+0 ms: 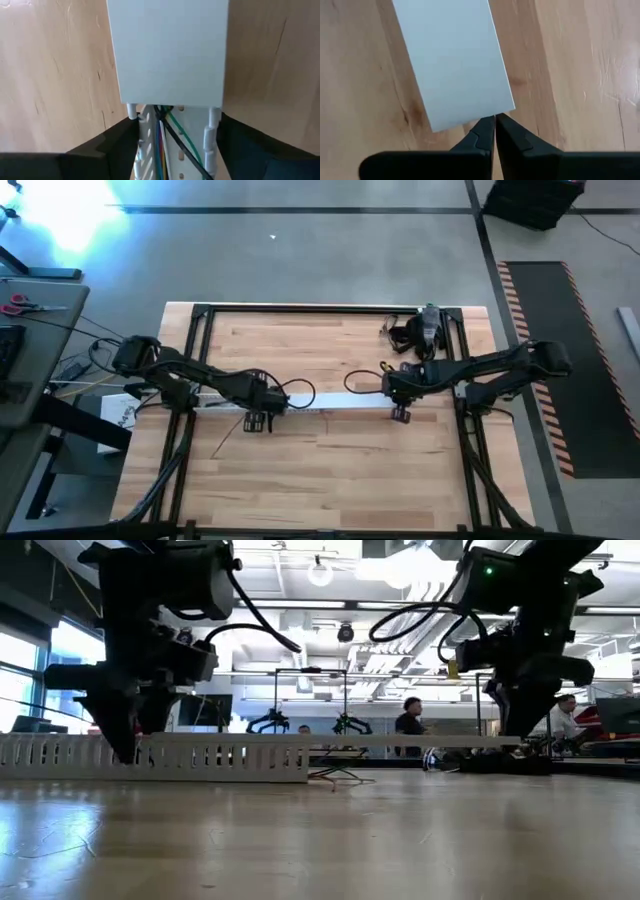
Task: Ziptie cables
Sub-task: Close the white cable duct
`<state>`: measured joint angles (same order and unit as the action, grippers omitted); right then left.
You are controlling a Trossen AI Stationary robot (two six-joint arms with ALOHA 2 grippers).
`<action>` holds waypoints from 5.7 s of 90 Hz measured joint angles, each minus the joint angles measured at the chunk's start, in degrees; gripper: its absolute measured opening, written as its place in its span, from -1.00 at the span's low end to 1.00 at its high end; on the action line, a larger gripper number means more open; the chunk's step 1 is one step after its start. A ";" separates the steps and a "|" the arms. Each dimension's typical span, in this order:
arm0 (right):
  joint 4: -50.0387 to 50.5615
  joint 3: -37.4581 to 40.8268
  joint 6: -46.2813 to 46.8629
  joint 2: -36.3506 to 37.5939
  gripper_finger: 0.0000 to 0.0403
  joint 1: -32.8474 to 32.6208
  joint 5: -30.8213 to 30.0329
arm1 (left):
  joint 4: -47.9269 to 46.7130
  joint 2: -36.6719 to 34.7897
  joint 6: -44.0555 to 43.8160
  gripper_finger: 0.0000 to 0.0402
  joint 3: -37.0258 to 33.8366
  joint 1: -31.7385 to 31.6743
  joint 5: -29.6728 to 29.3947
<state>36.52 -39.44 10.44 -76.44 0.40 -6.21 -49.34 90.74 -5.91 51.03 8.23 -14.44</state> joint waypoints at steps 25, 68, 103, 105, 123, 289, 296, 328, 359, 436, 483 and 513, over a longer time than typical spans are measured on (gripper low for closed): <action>-0.26 0.04 -0.34 -0.02 -1.00 0.00 -0.32 | -0.49 0.00 -0.89 0.12 0.02 0.00 0.17; -0.14 -0.02 -0.01 0.00 -1.00 -0.02 -0.71 | -3.60 -0.02 -4.21 0.12 2.22 -0.34 3.21; 0.08 -0.04 -0.01 0.00 -1.00 0.00 -0.92 | -0.85 -0.07 -4.04 0.21 0.50 -2.02 4.03; 0.08 -0.04 -0.01 0.00 -1.00 0.00 -0.92 | -0.85 -0.07 -3.95 0.24 0.48 -2.18 4.06; 0.08 -0.11 0.05 0.00 -1.00 -0.02 -0.84 | 0.13 -0.38 -3.13 0.46 0.67 -2.71 6.22; -7.44 -0.13 -0.42 -0.44 -1.00 0.48 -2.08 | -13.59 -0.48 -6.05 0.30 0.28 -2.21 6.45; -7.47 -0.13 -1.02 -0.44 -1.00 0.46 -2.23 | -12.72 -0.48 -5.99 0.27 -0.63 -2.14 6.42; -7.26 -0.13 -1.51 -0.44 -1.00 0.48 -2.16 | -10.22 -1.54 -5.99 0.17 -2.12 -2.12 6.34; -7.22 -0.13 -1.39 -0.44 -1.00 0.48 -2.08 | -10.05 -4.13 -7.55 0.30 -2.26 -2.21 2.44; -7.42 -0.13 -0.86 -0.44 -1.00 0.46 -1.89 | 5.75 -4.35 -0.92 0.41 -5.53 -2.21 1.04; -7.46 -0.13 -0.86 -0.44 -1.00 0.46 -2.10 | 1.30 -4.35 -1.95 0.40 -5.53 -2.21 1.56; -8.25 -0.11 -2.18 -0.44 -1.00 1.18 -2.08 | 1.34 -4.35 -2.14 0.16 -5.55 -2.19 2.26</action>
<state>28.26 -39.55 8.26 -76.88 1.58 -8.30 -48.00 86.39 -8.05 45.47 6.04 -12.18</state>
